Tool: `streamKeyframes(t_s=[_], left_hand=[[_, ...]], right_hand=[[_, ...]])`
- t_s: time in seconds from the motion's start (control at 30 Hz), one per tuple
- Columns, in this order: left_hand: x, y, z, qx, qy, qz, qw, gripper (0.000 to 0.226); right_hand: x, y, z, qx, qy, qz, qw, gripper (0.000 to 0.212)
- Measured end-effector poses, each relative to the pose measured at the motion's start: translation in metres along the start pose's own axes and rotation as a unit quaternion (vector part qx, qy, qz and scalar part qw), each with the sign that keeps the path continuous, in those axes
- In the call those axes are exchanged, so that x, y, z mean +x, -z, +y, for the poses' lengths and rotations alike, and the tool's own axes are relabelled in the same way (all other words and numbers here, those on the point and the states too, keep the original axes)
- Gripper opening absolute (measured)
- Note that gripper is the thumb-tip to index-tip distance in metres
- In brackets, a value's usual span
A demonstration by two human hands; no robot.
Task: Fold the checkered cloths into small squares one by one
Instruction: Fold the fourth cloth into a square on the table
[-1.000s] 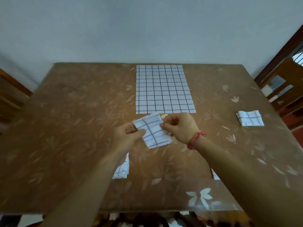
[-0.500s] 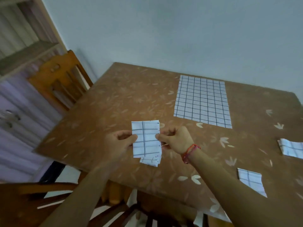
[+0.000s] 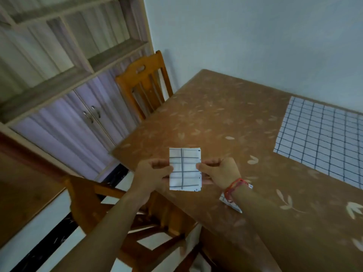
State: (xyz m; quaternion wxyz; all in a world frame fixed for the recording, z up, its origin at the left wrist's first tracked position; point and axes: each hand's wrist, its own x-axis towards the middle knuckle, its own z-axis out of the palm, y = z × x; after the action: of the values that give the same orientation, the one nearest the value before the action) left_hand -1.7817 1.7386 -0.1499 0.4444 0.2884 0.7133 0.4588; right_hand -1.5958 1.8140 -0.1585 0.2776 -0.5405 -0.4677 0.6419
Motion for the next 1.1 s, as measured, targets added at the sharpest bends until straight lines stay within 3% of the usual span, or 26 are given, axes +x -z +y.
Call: streamKeyframes(t_s=[0.1,0.3,0.53,0.73,0.87,1.1], left_hand=[[0.024,0.013,-0.004,0.015,0.015,-0.001,1.000,0.013],[0.100,0.035,-0.011,0.100,-0.012,-0.006,0.995,0.014],[0.191,0.051,-0.025,0.150,-0.023,-0.017,0.988,0.011],[0.259,0.059,-0.040,0.209,-0.045,-0.015,0.977,0.012],[0.289,0.058,-0.059,0.256,-0.064,-0.019,0.964,0.018],[0.316,0.069,-0.079,0.287,-0.063,-0.012,0.956,0.017]], right_hand=[[0.019,-0.017,0.005,0.015,-0.021,-0.006,1.000,0.004],[0.076,-0.047,0.015,-0.012,-0.076,-0.017,0.997,0.016],[0.149,-0.088,0.030,-0.004,-0.109,-0.010,0.994,0.007],[0.200,-0.116,0.044,0.044,-0.139,0.017,0.989,0.013],[0.223,-0.134,0.061,0.064,-0.146,0.063,0.985,0.012],[0.249,-0.158,0.075,0.055,-0.146,0.064,0.986,0.012]])
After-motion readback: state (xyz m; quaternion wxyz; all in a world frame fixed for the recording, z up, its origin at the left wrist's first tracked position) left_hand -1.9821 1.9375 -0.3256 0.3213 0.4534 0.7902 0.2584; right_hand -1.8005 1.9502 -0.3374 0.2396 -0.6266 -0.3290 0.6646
